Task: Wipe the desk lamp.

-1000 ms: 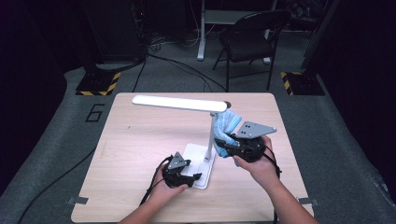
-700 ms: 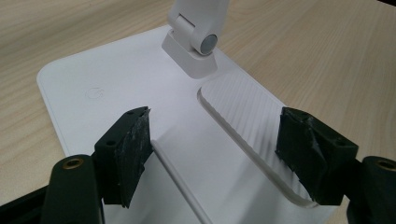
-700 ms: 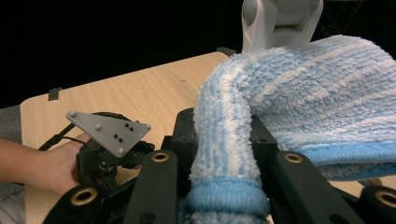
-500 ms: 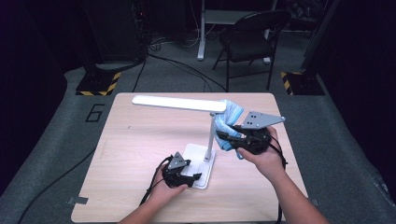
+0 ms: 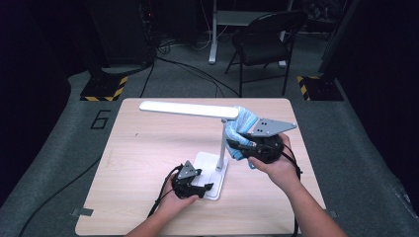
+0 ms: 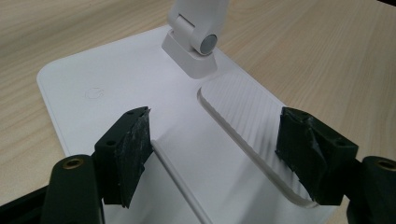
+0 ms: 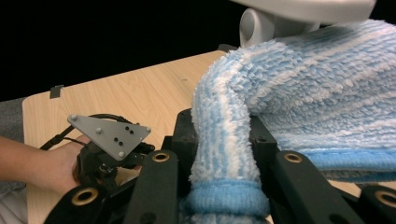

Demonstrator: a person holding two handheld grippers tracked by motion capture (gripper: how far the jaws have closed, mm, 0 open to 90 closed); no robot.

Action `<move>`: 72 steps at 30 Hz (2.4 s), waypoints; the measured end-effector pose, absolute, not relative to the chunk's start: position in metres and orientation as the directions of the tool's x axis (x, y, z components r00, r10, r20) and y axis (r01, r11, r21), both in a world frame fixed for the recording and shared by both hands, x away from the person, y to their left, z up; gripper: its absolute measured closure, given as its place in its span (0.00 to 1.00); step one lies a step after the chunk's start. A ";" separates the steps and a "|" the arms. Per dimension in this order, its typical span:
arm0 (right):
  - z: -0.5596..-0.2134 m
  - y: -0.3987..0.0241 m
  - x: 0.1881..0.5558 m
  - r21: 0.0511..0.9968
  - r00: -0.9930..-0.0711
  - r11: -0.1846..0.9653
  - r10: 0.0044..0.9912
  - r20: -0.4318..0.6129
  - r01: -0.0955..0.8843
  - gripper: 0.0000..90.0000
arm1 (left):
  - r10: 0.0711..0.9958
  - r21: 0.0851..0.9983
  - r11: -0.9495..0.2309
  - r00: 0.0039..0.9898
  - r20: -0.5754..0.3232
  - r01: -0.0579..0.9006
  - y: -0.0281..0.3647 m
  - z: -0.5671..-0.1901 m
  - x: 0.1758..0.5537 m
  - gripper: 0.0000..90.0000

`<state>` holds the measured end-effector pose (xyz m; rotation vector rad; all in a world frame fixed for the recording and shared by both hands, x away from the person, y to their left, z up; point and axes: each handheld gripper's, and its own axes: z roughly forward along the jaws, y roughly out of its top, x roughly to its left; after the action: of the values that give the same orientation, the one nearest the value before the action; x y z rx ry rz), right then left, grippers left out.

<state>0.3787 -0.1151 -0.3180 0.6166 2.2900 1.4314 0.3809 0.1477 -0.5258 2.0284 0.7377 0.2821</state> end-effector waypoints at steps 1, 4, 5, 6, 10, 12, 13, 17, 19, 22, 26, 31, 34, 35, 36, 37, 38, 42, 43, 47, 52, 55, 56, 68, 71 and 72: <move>-0.320 -0.114 0.379 0.906 -0.836 0.386 0.545 -0.071 0.174 0.78 | 0.602 0.835 -0.388 0.793 -0.090 0.389 0.148 -0.526 0.381 0.29; -0.329 -0.114 0.380 0.902 -0.836 0.386 0.546 -0.054 0.194 0.79 | 0.602 0.835 -0.389 0.793 -0.091 0.391 0.148 -0.526 0.381 0.29; -0.332 -0.114 0.380 0.902 -0.835 0.382 0.548 -0.045 0.202 0.79 | 0.602 0.834 -0.389 0.793 -0.091 0.390 0.148 -0.526 0.381 0.29; -0.337 -0.114 0.381 0.901 -0.838 0.383 0.544 -0.042 0.203 0.79 | 0.602 0.834 -0.389 0.793 -0.091 0.390 0.148 -0.526 0.381 0.29; -0.351 -0.114 0.382 0.898 -0.837 0.381 0.547 -0.025 0.222 0.79 | 0.602 0.834 -0.389 0.793 -0.090 0.390 0.148 -0.526 0.381 0.29; -0.359 -0.114 0.383 0.894 -0.837 0.383 0.547 -0.017 0.232 0.79 | 0.602 0.834 -0.390 0.793 -0.090 0.390 0.148 -0.526 0.381 0.29; -0.362 -0.114 0.383 0.893 -0.836 0.384 0.548 -0.015 0.236 0.79 | 0.602 0.834 -0.390 0.793 -0.090 0.390 0.148 -0.526 0.381 0.29; -0.376 -0.113 0.384 0.887 -0.832 0.386 0.555 -0.003 0.255 0.79 | 0.602 0.834 -0.390 0.793 -0.090 0.390 0.148 -0.526 0.381 0.29; -0.382 -0.112 0.384 0.886 -0.831 0.382 0.557 0.004 0.261 0.79 | 0.602 0.834 -0.389 0.793 -0.090 0.390 0.148 -0.526 0.381 0.29; -0.389 -0.112 0.385 0.884 -0.831 0.389 0.557 -0.004 0.257 0.79 | 0.602 0.834 -0.389 0.793 -0.090 0.390 0.148 -0.526 0.381 0.29; -0.401 -0.111 0.386 0.879 -0.832 0.396 0.554 0.002 0.266 0.79 | 0.602 0.834 -0.389 0.794 -0.090 0.390 0.148 -0.526 0.381 0.29; -0.421 -0.111 0.388 0.865 -0.831 0.399 0.556 0.036 0.305 0.79 | 0.602 0.834 -0.390 0.793 -0.089 0.390 0.148 -0.526 0.381 0.29; -0.432 -0.109 0.390 0.855 -0.829 0.411 0.558 0.038 0.316 0.79 | 0.602 0.834 -0.391 0.794 -0.089 0.389 0.148 -0.526 0.381 0.29; -0.436 -0.109 0.390 0.848 -0.824 0.413 0.564 0.048 0.331 0.79 | 0.602 0.834 -0.390 0.794 -0.090 0.390 0.148 -0.526 0.381 0.29; -0.439 -0.108 0.390 0.845 -0.826 0.420 0.563 0.043 0.330 0.79 | 0.602 0.834 -0.390 0.794 -0.090 0.390 0.148 -0.526 0.381 0.29; -0.442 -0.108 0.390 0.842 -0.824 0.423 0.564 0.045 0.336 0.79 | 0.602 0.834 -0.390 0.794 -0.089 0.390 0.148 -0.526 0.381 0.29; -0.446 -0.107 0.391 0.838 -0.825 0.429 0.563 0.045 0.338 0.79 | 0.602 0.834 -0.391 0.794 -0.089 0.390 0.148 -0.526 0.381 0.29; -0.460 -0.105 0.391 0.826 -0.825 0.441 0.563 0.050 0.351 0.79 | 0.602 0.834 -0.390 0.794 -0.089 0.389 0.148 -0.526 0.381 0.29; -0.463 -0.104 0.391 0.821 -0.820 0.441 0.569 0.057 0.363 0.79 | 0.602 0.834 -0.391 0.794 -0.088 0.389 0.148 -0.526 0.381 0.29; -0.474 -0.102 0.392 0.812 -0.818 0.444 0.571 0.069 0.379 0.79 | 0.602 0.834 -0.391 0.794 -0.088 0.389 0.148 -0.526 0.381 0.29; -0.486 -0.100 0.394 0.796 -0.815 0.453 0.574 0.084 0.401 0.79 | 0.602 0.834 -0.390 0.794 -0.089 0.389 0.148 -0.526 0.381 0.29; -0.490 -0.099 0.395 0.792 -0.813 0.455 0.576 0.088 0.408 0.79 | 0.602 0.834 -0.391 0.794 -0.089 0.390 0.148 -0.526 0.381 0.29; -0.490 -0.099 0.395 0.796 -0.814 0.453 0.575 0.083 0.402 0.79 | 0.604 0.836 -0.389 0.792 -0.087 0.388 0.148 -0.526 0.381 0.29; -0.484 -0.099 0.394 0.795 -0.808 0.449 0.582 0.088 0.409 0.79 | 0.605 0.836 -0.388 0.791 -0.086 0.388 0.147 -0.526 0.380 0.29; -0.478 -0.100 0.394 0.802 -0.806 0.440 0.586 0.085 0.404 0.79 | 0.605 0.834 -0.389 0.791 -0.089 0.391 0.148 -0.526 0.380 0.29; -0.476 -0.100 0.393 0.805 -0.805 0.435 0.587 0.087 0.404 0.79 | 0.606 0.834 -0.388 0.791 -0.089 0.391 0.148 -0.526 0.380 0.29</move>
<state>0.3935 -0.1005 -0.4760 0.8694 2.4800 1.3054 0.3805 0.1476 -0.5257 2.0277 0.7425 0.2844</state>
